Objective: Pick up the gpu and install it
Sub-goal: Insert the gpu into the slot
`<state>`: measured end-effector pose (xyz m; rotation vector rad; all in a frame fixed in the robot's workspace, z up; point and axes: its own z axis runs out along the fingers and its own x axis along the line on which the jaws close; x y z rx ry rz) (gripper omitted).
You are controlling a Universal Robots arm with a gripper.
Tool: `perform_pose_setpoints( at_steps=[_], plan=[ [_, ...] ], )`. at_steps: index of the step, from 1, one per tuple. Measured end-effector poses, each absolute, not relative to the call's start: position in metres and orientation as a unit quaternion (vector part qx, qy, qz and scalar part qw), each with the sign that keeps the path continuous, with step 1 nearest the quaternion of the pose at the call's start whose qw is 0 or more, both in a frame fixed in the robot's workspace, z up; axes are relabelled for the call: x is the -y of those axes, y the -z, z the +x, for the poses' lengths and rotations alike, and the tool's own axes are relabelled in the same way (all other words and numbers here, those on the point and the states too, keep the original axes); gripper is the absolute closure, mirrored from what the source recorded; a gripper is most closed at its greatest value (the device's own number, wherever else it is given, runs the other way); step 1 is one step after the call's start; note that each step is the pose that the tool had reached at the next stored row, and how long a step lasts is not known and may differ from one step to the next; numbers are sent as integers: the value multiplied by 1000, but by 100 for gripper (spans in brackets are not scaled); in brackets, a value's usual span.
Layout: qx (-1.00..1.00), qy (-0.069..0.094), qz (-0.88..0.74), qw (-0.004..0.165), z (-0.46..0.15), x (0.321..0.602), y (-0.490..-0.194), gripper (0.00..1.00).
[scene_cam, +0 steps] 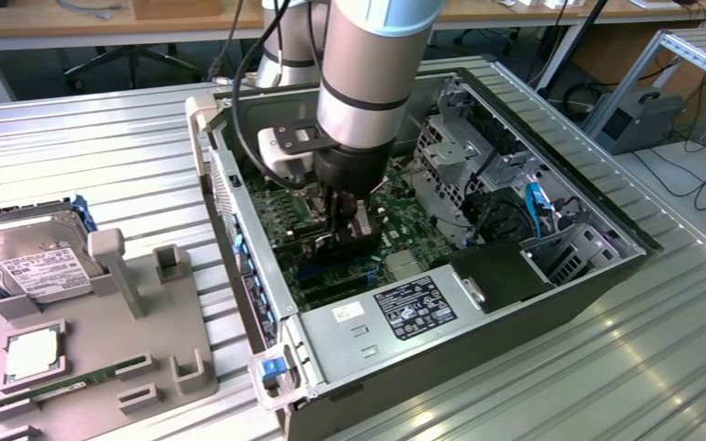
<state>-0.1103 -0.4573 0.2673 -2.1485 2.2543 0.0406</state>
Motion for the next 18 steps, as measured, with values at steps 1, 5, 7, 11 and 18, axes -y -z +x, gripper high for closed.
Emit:
perform_pose_setpoints(
  at_steps=[1,5,7,11,18],
  plan=[
    [-724,-13,-690,14,-111,457,-267,73],
    [-724,-13,-690,14,-111,457,-267,73],
    [-724,-13,-690,14,-111,457,-267,73],
    [-724,-13,-690,14,-111,457,-267,67],
    [-724,-13,-690,14,-111,457,-267,60]
  ],
)
